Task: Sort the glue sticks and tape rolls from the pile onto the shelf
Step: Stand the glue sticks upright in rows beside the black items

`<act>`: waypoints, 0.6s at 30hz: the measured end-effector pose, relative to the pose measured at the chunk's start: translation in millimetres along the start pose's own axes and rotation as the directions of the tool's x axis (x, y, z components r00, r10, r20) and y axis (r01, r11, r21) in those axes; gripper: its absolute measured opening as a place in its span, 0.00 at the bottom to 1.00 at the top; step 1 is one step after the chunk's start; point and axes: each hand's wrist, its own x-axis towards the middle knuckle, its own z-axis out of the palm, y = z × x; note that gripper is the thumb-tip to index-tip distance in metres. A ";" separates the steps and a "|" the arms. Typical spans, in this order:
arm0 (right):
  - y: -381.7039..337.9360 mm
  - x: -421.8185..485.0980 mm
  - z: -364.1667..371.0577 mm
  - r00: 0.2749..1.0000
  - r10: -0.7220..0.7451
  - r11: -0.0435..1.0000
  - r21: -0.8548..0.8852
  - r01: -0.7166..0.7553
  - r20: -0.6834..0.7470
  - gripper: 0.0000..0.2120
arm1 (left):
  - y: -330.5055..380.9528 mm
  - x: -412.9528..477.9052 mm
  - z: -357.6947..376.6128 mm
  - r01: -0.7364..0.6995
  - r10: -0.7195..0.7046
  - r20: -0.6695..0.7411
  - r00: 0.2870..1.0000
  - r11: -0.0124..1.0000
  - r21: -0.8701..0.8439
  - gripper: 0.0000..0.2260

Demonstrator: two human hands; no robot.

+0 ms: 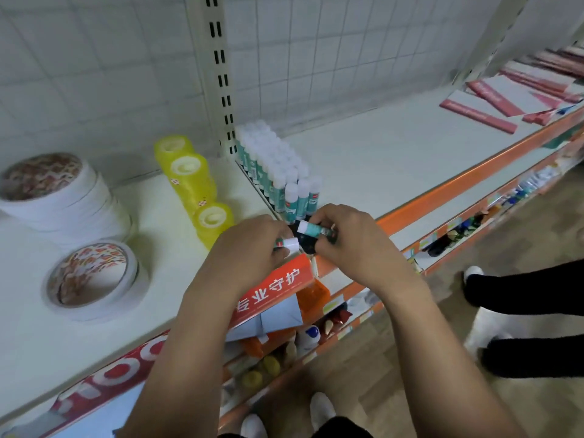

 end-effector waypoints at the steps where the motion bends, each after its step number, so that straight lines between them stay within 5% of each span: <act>1: 2.7 2.8 -2.0 1.000 -0.013 1.000 0.000 0.013 0.011 0.14 | 1.6 1.3 1.1 0.016 -0.016 -0.005 1.000 1.000 0.003 0.11; 13: 28.9 25.1 -13.6 0.970 -0.211 0.974 0.110 0.199 0.117 0.16 | 41.8 15.5 10.1 0.197 -0.211 -0.218 0.953 0.977 -0.087 0.06; 18: 37.5 35.5 -25.2 0.984 -0.171 0.913 0.383 0.141 0.046 0.18 | 50.8 15.8 17.9 0.273 -0.298 -0.235 0.925 0.953 -0.134 0.06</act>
